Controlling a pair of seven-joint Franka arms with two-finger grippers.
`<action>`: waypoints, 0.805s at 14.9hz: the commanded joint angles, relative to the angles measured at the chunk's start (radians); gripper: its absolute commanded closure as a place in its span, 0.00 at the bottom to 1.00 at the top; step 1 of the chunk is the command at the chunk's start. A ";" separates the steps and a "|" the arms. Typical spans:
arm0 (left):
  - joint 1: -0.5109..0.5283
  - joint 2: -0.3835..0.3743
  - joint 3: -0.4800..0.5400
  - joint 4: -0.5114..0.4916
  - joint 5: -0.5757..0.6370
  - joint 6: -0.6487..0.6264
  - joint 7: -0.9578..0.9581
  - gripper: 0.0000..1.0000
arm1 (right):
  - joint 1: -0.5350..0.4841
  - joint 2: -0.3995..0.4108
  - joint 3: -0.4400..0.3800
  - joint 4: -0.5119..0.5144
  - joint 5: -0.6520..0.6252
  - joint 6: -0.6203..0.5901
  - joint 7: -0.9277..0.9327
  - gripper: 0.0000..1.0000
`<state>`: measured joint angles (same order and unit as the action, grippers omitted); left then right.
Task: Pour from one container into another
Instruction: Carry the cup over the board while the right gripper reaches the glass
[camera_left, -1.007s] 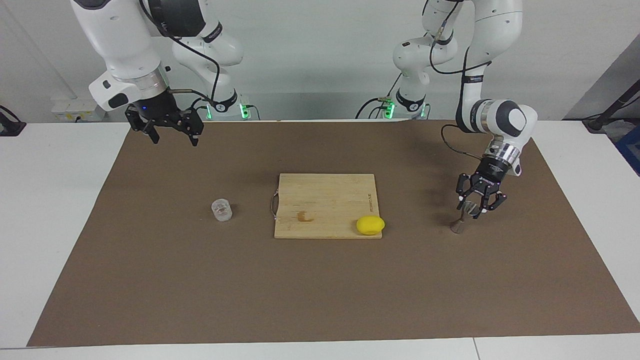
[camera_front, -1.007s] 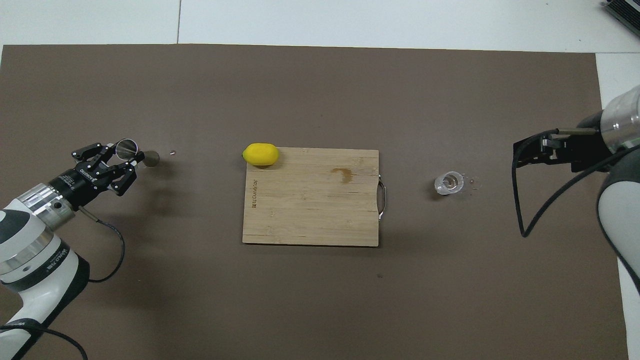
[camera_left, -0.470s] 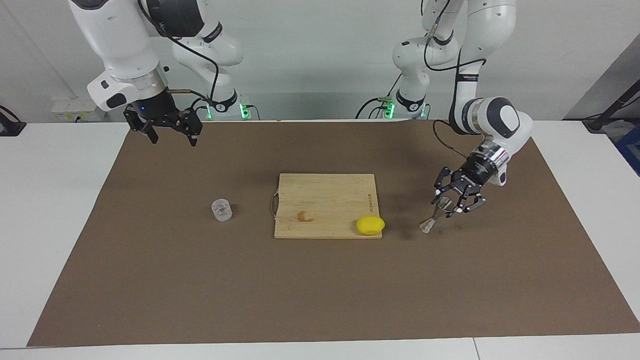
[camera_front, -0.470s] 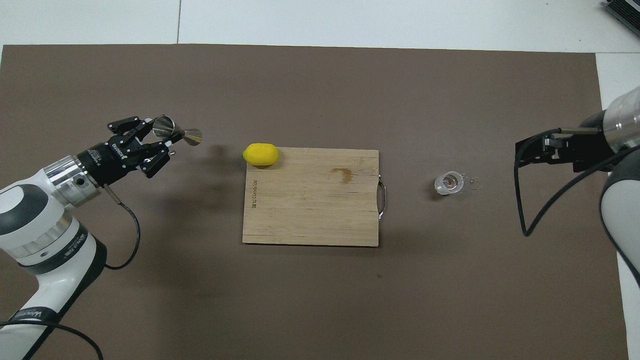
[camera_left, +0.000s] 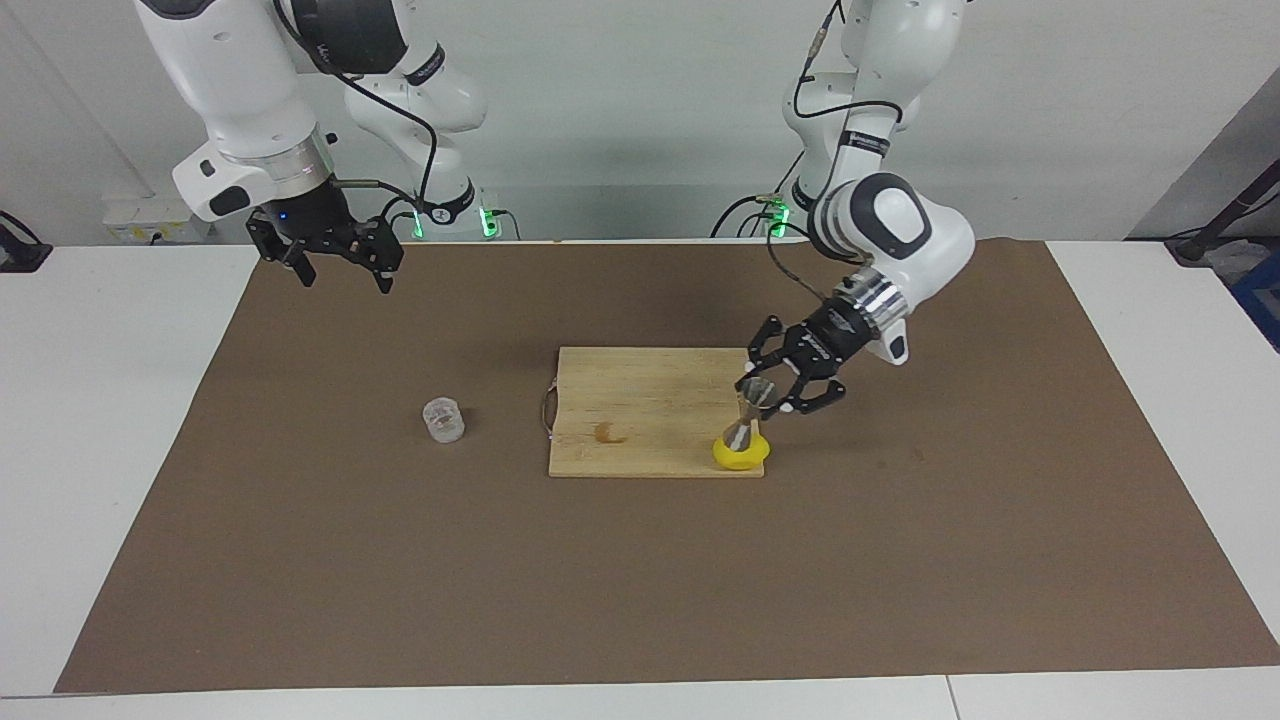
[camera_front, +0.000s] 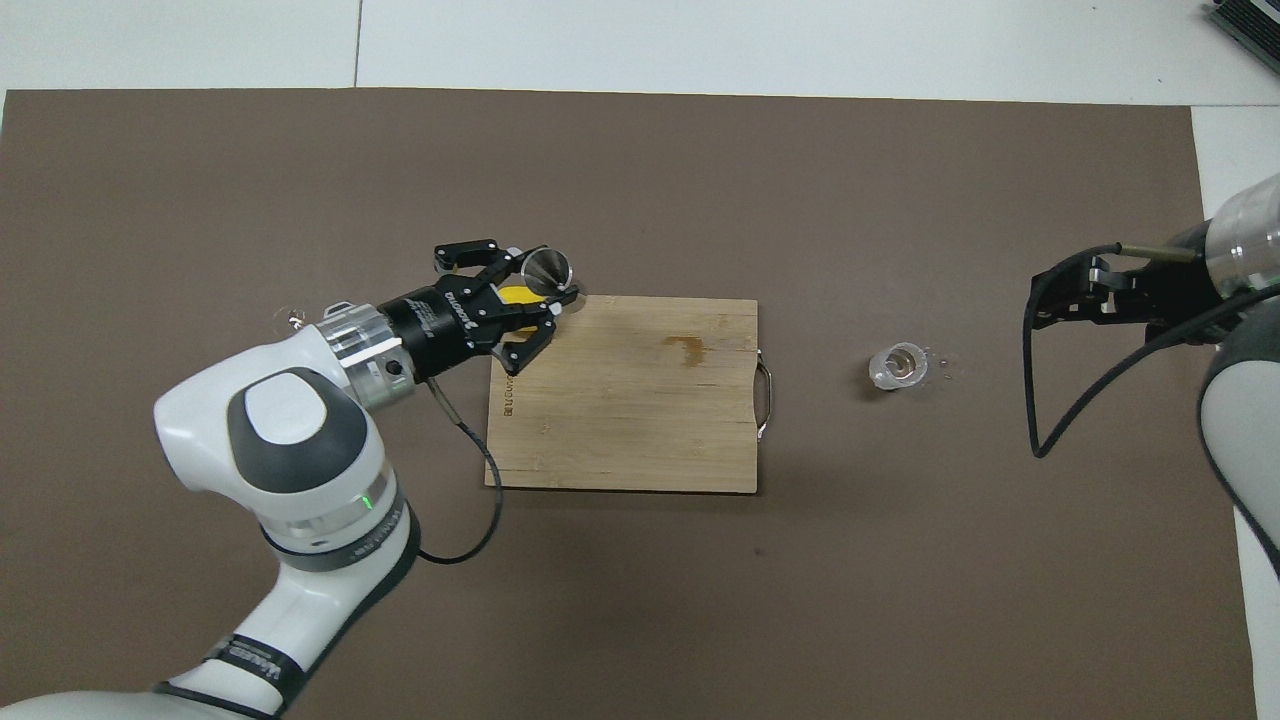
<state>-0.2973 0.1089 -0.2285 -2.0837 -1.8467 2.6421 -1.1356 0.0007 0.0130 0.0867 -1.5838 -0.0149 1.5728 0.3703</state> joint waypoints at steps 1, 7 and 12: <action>-0.144 0.049 0.018 0.066 -0.084 0.151 -0.015 1.00 | -0.013 0.007 0.005 0.001 0.079 -0.005 0.189 0.00; -0.294 0.178 0.024 0.191 -0.089 0.268 -0.018 1.00 | -0.059 0.009 0.004 -0.132 0.226 0.117 0.578 0.00; -0.304 0.209 0.029 0.200 -0.075 0.285 -0.020 1.00 | -0.125 0.086 0.004 -0.228 0.398 0.230 0.774 0.00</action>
<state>-0.5940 0.3080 -0.2172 -1.9054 -1.9147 2.9089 -1.1509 -0.0824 0.0532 0.0818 -1.7920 0.3091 1.7710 1.1087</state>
